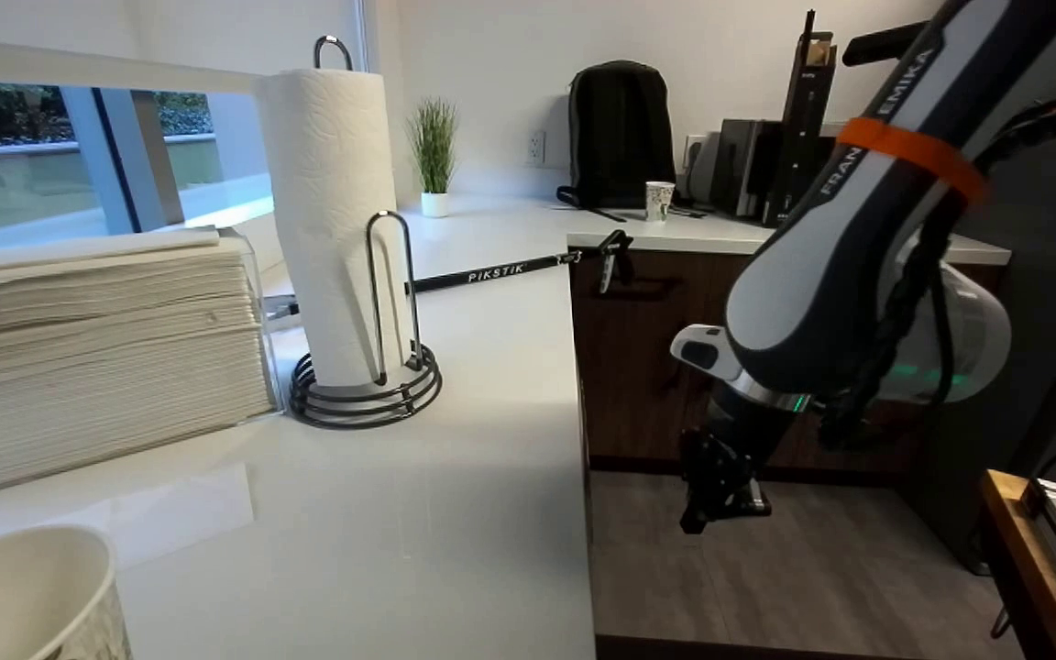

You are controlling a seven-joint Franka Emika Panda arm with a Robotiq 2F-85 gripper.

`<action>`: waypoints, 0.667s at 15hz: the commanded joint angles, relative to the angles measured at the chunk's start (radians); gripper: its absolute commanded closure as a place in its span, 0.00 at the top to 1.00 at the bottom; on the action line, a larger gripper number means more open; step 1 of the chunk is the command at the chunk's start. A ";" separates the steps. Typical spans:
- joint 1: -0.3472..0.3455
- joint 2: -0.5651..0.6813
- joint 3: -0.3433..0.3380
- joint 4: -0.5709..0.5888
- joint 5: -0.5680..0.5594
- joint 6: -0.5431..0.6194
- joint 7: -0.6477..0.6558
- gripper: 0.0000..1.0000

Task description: Press the big button on the left side of the dish washing machine

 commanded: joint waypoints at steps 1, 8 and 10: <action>-0.029 -0.196 0.003 -0.148 -0.252 0.024 0.234 0.00; -0.084 -0.465 -0.042 -0.167 -0.363 -0.081 0.654 0.63; -0.206 -0.485 0.015 -0.146 -0.463 -0.092 0.811 0.78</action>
